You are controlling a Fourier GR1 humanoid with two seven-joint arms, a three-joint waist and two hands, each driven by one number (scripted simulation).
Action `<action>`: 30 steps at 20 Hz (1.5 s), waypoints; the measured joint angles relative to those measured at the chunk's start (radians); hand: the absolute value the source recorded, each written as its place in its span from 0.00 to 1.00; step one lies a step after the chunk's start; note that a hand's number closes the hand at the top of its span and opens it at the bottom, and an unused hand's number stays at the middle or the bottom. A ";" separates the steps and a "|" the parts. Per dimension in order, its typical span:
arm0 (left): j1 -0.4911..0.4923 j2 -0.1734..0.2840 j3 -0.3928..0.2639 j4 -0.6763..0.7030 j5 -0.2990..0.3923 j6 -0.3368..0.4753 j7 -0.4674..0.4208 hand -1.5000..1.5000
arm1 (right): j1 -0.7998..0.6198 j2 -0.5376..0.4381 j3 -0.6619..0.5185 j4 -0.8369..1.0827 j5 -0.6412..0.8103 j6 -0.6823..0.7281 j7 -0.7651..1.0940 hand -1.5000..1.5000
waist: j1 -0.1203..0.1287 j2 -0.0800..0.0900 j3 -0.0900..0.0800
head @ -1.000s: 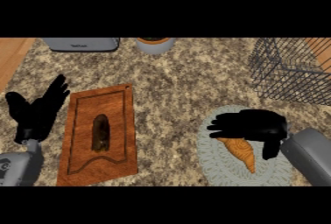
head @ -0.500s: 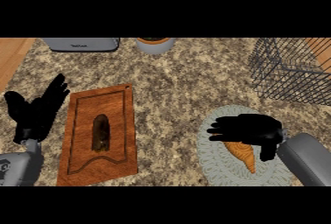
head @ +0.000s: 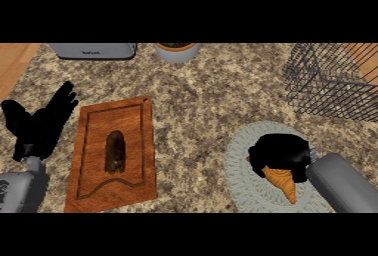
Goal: Pick the croissant from the placemat and place it in the basket
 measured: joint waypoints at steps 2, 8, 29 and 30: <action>0.000 -0.006 0.005 0.028 -0.008 -0.008 -0.025 0.50 | 0.006 0.006 -0.004 0.002 0.018 -0.011 -0.007 1.00 | 0.000 -0.002 -0.002; 0.031 -0.007 0.026 0.030 -0.016 0.020 -0.024 0.50 | 0.130 0.086 -0.142 -0.056 -0.026 0.015 0.271 1.00 | -0.059 -0.022 -0.015; 0.054 0.002 0.038 -0.003 -0.003 0.001 -0.018 0.50 | 0.804 0.484 -0.101 -0.944 -0.331 -0.029 0.825 1.00 | -0.053 -0.005 0.005; 0.052 -0.004 0.032 0.006 -0.011 0.003 -0.027 0.50 | 0.821 0.488 -0.090 -1.012 -0.328 -0.021 0.868 1.00 | -0.049 -0.003 0.005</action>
